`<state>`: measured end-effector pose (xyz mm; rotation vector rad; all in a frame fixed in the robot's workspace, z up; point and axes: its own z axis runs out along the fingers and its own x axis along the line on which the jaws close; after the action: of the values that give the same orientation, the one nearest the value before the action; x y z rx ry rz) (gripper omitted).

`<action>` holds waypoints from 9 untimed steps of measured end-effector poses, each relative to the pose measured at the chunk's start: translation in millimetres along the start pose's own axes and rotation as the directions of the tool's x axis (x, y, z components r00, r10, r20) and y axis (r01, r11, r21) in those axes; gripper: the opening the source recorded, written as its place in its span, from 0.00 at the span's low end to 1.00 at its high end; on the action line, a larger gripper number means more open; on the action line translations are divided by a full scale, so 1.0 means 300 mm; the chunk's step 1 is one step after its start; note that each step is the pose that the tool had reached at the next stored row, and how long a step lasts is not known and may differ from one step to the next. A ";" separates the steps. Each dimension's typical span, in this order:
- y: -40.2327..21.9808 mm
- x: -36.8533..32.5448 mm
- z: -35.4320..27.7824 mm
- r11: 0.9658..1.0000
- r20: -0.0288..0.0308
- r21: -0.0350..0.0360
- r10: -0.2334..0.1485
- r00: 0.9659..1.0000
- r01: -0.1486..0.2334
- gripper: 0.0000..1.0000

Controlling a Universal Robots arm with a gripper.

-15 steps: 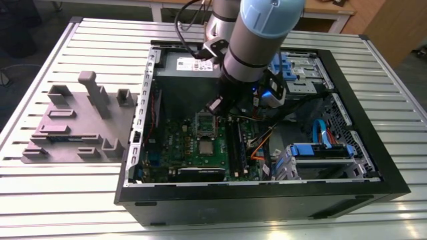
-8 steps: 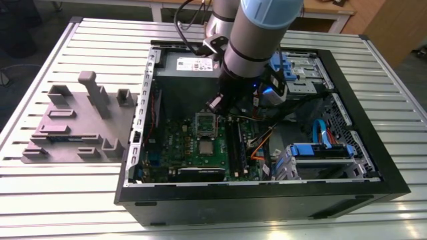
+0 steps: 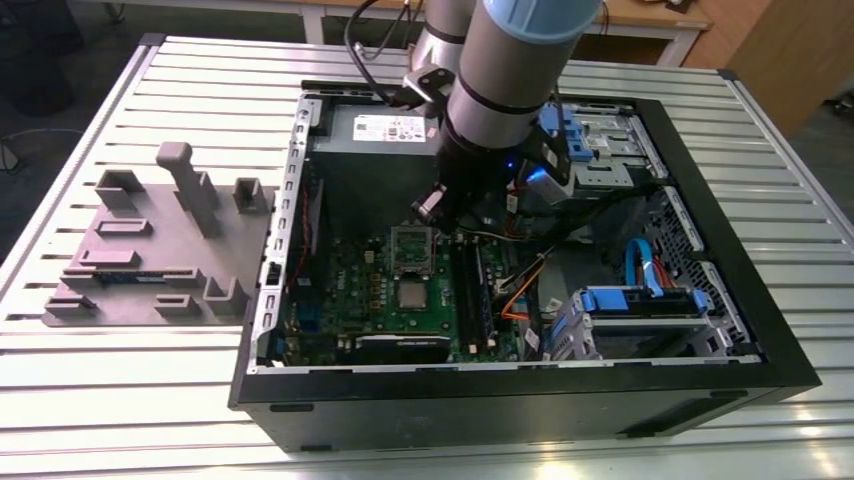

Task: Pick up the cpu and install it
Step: 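Close the cpu cover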

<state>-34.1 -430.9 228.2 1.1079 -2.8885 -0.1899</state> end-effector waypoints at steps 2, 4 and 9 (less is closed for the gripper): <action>0.002 0.000 -0.004 1.000 -0.002 0.001 -0.010 1.000 0.010 0.10; 0.004 0.001 -0.009 1.000 -0.004 0.001 -0.019 1.000 0.019 0.10; 0.007 0.003 -0.017 0.999 -0.006 0.001 -0.036 0.999 0.036 0.10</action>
<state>-35.9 -430.4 233.5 1.1595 -2.8656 -0.1858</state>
